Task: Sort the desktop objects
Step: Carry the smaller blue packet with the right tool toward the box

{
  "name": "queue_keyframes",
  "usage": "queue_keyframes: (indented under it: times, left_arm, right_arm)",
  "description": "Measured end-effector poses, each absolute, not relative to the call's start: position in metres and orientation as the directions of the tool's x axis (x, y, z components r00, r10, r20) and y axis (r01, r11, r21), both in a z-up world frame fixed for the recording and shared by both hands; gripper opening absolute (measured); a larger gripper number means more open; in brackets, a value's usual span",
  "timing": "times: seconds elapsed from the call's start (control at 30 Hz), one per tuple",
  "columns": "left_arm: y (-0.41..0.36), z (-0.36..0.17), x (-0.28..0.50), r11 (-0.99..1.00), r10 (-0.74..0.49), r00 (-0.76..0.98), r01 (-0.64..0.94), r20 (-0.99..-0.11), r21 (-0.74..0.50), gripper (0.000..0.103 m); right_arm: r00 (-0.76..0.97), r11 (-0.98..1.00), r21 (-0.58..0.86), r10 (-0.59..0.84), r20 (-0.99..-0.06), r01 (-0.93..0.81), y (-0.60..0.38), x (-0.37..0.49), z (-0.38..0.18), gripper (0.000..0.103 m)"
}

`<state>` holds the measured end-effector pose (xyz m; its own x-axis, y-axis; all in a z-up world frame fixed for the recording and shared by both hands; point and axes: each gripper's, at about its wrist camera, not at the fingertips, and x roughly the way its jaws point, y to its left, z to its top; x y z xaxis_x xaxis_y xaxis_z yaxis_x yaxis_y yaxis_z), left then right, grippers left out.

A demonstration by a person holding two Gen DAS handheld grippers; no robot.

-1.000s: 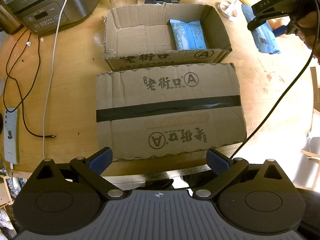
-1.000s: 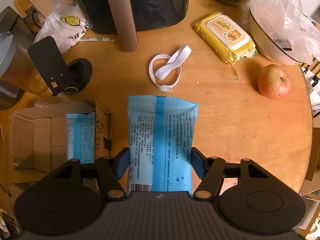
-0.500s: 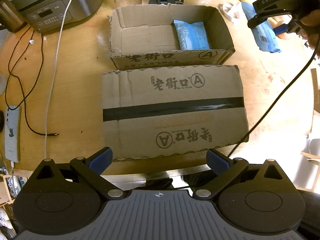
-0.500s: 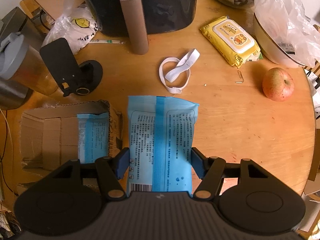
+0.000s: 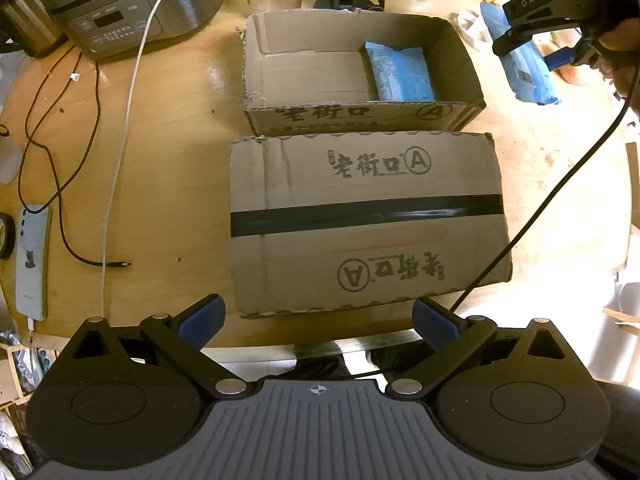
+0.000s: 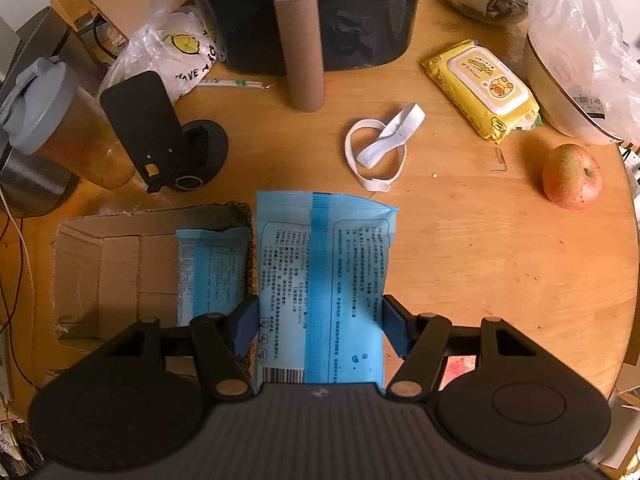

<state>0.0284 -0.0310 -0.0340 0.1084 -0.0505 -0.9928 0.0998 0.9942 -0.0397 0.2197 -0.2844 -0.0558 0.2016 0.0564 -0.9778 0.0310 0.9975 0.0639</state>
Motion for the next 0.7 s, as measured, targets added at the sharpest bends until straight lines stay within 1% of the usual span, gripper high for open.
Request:
queue_keyframes:
  times: [0.7]
  left_arm:
    - [-0.005, -0.033, 0.029, 0.996, -0.052, 0.112, 0.077, -0.992, -0.043, 0.103]
  right_arm:
    - [0.207, 0.997, 0.077, 0.073, -0.976, 0.010, -0.248, 0.224, -0.057, 0.063]
